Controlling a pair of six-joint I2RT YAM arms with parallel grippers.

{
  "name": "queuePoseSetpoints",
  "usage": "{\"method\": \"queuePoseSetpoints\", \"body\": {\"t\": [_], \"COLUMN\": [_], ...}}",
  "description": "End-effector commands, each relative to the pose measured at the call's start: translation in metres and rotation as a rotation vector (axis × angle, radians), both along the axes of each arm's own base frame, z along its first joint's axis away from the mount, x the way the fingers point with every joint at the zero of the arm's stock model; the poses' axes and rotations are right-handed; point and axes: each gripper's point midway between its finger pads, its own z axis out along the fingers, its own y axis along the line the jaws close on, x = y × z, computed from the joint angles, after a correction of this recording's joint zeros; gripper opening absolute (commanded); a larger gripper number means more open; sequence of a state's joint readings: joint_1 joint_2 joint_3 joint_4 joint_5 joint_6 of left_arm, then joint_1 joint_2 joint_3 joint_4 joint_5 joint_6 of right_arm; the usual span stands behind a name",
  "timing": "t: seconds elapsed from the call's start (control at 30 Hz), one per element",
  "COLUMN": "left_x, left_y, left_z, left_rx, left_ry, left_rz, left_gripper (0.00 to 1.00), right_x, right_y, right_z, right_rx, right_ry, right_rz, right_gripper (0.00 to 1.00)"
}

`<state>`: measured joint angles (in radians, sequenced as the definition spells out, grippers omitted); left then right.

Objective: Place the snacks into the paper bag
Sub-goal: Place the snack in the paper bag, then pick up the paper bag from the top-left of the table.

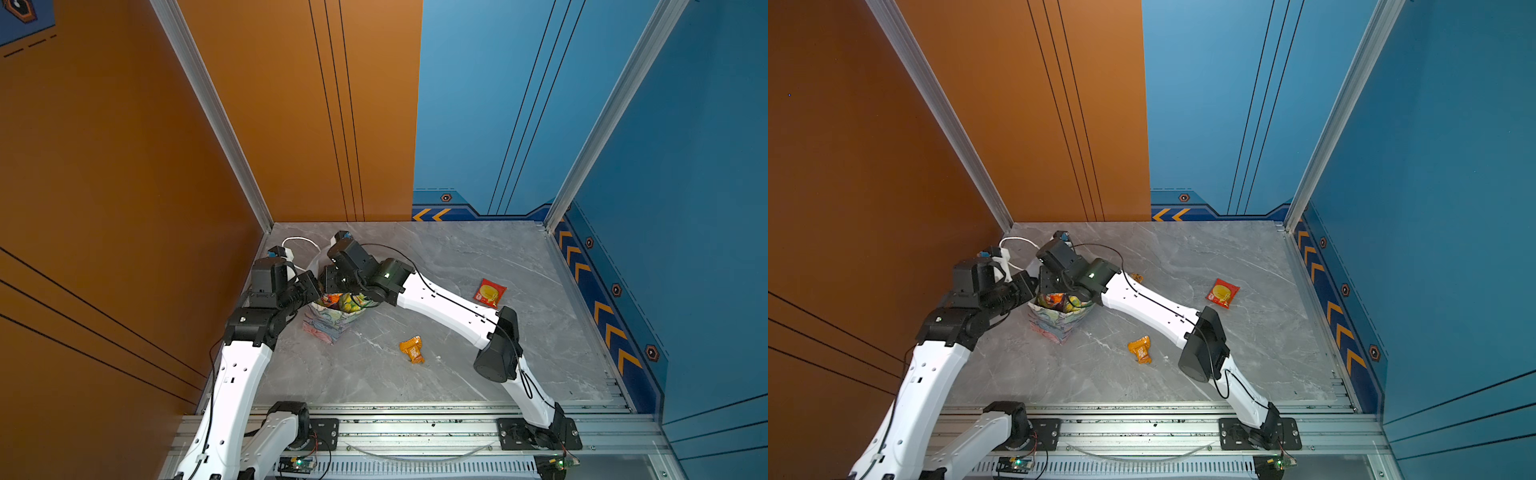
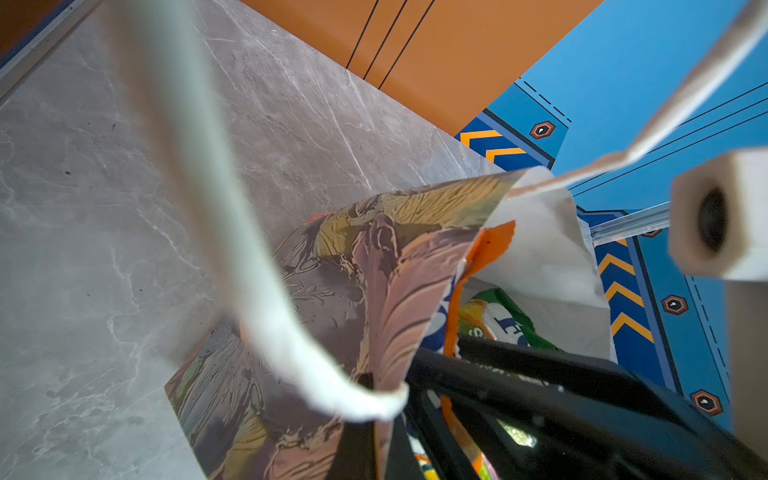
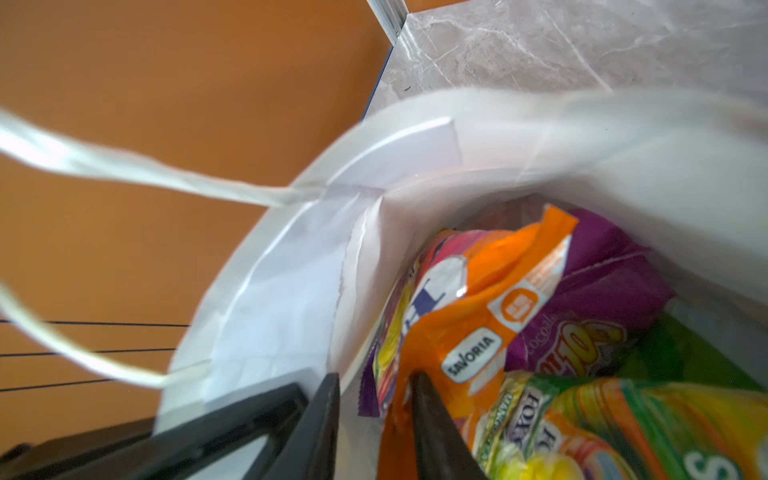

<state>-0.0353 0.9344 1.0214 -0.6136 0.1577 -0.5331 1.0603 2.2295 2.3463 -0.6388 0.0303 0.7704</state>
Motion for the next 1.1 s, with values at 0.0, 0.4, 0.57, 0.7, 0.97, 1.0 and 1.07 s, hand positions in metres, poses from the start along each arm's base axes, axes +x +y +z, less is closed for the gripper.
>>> {"method": "queuePoseSetpoints", "body": {"t": [0.0,0.4,0.57,0.7,0.97,1.0,1.07], "left_x": [0.007,0.008,0.002,-0.001,-0.002,-0.002,-0.003], "left_y": [0.004,0.020,0.027,0.033,0.043,0.046,0.049], "left_z": [0.019,0.010,0.004,0.004,0.001,-0.001,-0.007], "left_rx": [-0.002,0.048,0.060,0.048,0.077,0.091,0.094], "left_ry": [-0.096,-0.026,0.029,0.039,0.035,0.041,0.057], "left_rz": [0.018,0.083,0.095,0.095,0.124,0.135,0.135], "left_gripper": [0.00,0.00,0.00,0.00,0.00,0.00,0.00], "right_x": [-0.009,-0.024,-0.020,-0.011,0.015,0.017,0.027], "right_y": [-0.019,-0.084,-0.129,-0.169,-0.266,-0.278,-0.314], "right_z": [0.041,0.100,0.104,0.093,0.039,0.032,0.019], "right_rx": [0.021,0.010,-0.028,-0.071,-0.145,-0.153,-0.177], "right_ry": [-0.060,-0.183,-0.209,-0.201,-0.099,-0.086,-0.060], "right_rz": [0.001,0.016,-0.022,-0.079,-0.278,-0.301,-0.380], "right_gripper": [0.41,0.60,0.65,0.68,0.69,0.69,0.69]}}
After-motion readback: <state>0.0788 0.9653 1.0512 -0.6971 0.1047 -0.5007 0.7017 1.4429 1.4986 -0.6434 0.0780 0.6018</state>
